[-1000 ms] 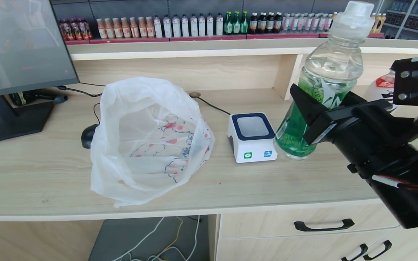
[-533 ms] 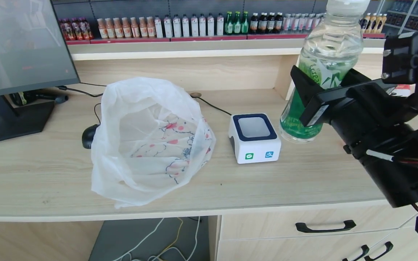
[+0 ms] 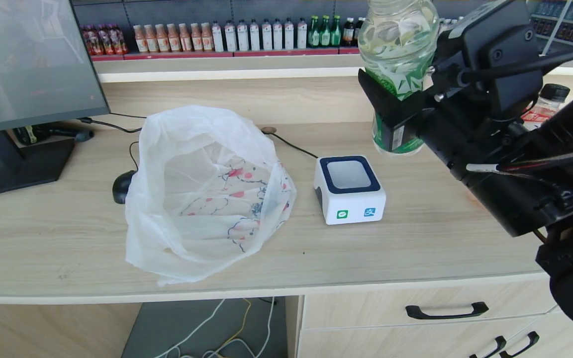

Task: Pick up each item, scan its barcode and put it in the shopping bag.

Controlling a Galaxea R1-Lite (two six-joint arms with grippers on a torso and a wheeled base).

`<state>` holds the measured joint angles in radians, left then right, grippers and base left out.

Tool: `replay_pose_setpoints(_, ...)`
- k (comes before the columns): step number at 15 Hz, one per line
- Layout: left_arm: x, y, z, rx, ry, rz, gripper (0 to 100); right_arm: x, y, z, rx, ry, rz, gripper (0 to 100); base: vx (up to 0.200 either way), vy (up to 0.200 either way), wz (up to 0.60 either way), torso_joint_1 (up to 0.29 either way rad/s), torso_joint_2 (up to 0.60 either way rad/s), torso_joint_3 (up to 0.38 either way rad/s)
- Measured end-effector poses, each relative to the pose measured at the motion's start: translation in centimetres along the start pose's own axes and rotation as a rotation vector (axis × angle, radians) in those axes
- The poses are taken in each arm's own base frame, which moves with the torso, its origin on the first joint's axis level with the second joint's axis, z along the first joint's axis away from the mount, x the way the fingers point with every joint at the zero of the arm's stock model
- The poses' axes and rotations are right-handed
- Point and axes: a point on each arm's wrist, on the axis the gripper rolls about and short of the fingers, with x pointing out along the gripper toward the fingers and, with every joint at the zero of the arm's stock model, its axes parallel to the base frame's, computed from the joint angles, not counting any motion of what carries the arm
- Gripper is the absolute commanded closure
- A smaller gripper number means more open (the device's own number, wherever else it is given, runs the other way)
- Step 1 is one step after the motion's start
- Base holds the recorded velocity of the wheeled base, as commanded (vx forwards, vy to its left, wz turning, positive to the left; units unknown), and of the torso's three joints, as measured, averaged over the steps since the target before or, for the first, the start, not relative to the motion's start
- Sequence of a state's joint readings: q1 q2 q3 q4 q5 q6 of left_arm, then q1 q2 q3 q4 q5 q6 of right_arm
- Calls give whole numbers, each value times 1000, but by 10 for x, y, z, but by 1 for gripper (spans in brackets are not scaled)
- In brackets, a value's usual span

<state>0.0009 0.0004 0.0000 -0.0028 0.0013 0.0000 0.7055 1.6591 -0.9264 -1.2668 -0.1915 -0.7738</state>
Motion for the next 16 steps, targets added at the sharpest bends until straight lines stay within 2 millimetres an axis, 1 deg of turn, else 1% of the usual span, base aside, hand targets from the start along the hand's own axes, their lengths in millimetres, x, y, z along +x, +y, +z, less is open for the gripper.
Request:
replay_pose_setpoints(2,0,0,0,0,0,1,0,3,0,-6,-79,-46,82,100,0,0,0,0,0,0)
replay_pose_setpoints(3,0,0,0,0,0,1,0,4,2,-8,-109,-79,156,100,0,0,0,0,0,0)
replay_pose_setpoints(5,0,0,0,0,0,0,0,7,2,-17,-173,-126,274,100,0,0,0,0,0,0)
replay_pose_setpoints(7,0,0,0,0,0,0,0,9,-5,-25,-213,-134,312,100,0,0,0,0,0,0)
replay_pose_setpoints(9,0,0,0,0,0,0,0,16,-15,-26,-271,-210,371,100,0,0,0,0,0,0)
replay_pose_setpoints(11,0,0,0,0,0,0,0,20,-23,-34,-334,-247,455,100,0,0,0,0,0,0)
replay_pose_setpoints(12,0,0,0,0,0,1,0,22,-25,-36,-364,-274,476,100,0,0,0,0,0,0)
replay_pose_setpoints(16,0,0,0,0,0,0,0,20,-21,-44,-423,-341,557,100,0,0,0,0,0,0)
